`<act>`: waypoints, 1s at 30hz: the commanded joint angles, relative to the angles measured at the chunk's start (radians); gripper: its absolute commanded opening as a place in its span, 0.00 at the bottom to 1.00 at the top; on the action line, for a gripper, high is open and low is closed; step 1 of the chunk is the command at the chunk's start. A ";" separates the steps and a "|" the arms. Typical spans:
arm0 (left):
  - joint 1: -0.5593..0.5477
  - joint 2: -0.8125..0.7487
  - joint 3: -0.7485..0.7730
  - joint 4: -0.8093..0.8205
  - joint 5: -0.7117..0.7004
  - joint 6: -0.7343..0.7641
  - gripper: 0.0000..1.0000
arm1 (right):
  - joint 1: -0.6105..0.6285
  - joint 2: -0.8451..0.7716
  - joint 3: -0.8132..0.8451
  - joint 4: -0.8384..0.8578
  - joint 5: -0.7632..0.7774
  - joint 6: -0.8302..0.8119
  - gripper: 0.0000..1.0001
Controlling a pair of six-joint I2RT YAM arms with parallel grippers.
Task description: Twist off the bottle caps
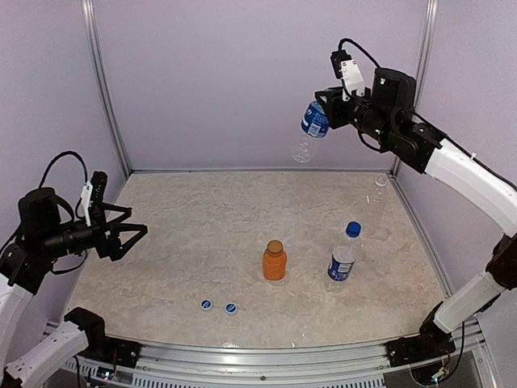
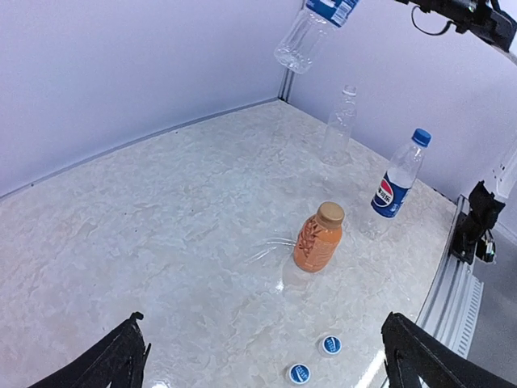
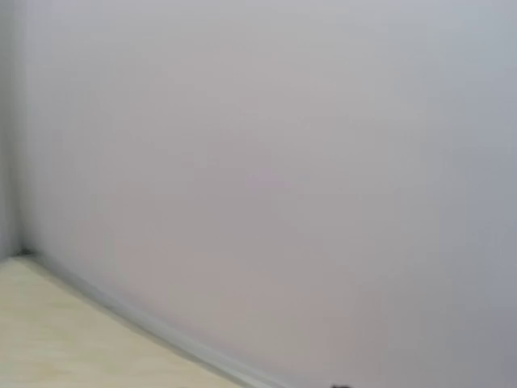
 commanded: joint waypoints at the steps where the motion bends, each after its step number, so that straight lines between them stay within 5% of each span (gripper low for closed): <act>1: 0.100 -0.061 -0.094 0.049 -0.027 -0.204 0.99 | -0.110 -0.019 -0.206 0.096 0.017 -0.052 0.00; 8: 0.275 -0.155 -0.215 0.081 -0.040 -0.326 0.99 | -0.290 0.023 -0.384 0.206 -0.120 0.039 0.00; 30: 0.323 -0.176 -0.218 0.080 -0.016 -0.305 0.99 | -0.306 0.138 -0.589 0.359 -0.081 -0.060 0.00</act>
